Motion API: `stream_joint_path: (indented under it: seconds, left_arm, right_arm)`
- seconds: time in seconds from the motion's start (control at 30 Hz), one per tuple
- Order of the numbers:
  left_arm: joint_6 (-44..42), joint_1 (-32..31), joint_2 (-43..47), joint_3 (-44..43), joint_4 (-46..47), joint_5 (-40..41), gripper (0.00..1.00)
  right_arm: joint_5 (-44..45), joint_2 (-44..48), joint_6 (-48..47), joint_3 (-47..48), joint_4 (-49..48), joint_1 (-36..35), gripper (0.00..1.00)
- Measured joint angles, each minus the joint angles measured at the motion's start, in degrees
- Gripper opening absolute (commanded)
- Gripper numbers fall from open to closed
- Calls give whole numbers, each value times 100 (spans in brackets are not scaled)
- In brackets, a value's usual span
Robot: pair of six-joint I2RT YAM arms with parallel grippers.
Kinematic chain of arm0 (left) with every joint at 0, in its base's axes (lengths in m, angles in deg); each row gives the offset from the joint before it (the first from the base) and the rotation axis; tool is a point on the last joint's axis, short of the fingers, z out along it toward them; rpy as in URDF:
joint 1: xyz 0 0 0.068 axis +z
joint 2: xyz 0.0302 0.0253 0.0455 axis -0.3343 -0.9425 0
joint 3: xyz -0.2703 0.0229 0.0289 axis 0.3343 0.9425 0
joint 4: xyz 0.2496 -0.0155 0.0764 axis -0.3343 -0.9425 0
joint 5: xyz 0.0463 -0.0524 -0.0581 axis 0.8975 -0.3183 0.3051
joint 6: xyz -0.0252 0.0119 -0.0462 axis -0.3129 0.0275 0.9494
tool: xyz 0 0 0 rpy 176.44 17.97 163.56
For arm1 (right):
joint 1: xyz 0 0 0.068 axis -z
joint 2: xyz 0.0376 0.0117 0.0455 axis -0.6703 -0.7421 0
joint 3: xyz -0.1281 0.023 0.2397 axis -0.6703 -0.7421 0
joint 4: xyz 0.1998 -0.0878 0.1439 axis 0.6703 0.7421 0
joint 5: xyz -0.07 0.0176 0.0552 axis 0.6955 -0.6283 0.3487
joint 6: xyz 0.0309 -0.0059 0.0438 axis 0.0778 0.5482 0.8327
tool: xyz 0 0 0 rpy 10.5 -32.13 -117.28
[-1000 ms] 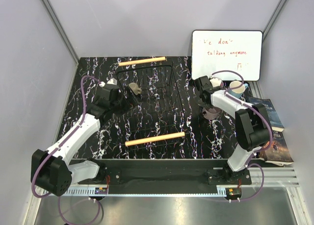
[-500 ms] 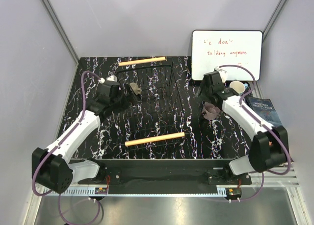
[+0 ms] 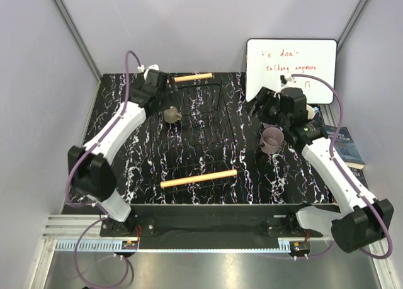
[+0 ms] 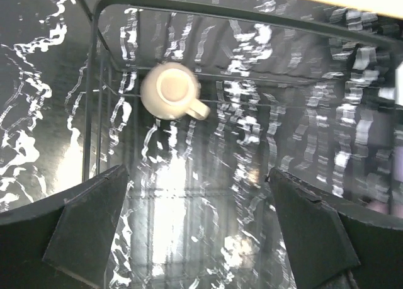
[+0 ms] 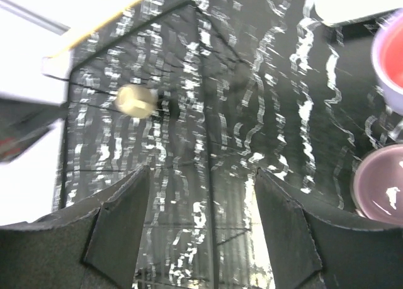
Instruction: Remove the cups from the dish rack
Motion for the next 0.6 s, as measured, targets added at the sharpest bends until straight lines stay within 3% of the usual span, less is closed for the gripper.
stream_joint_path:
  seconds: [0.3, 0.6]
  left_arm:
    - [-94, 0, -1891, -1106, -422, 487, 99]
    - [37, 0, -2638, -1602, -356, 997, 99]
  right_arm:
    - [-553, 415, 17, -227, -579, -35, 74]
    - [-942, 411, 192, -726, -1003, -63, 73]
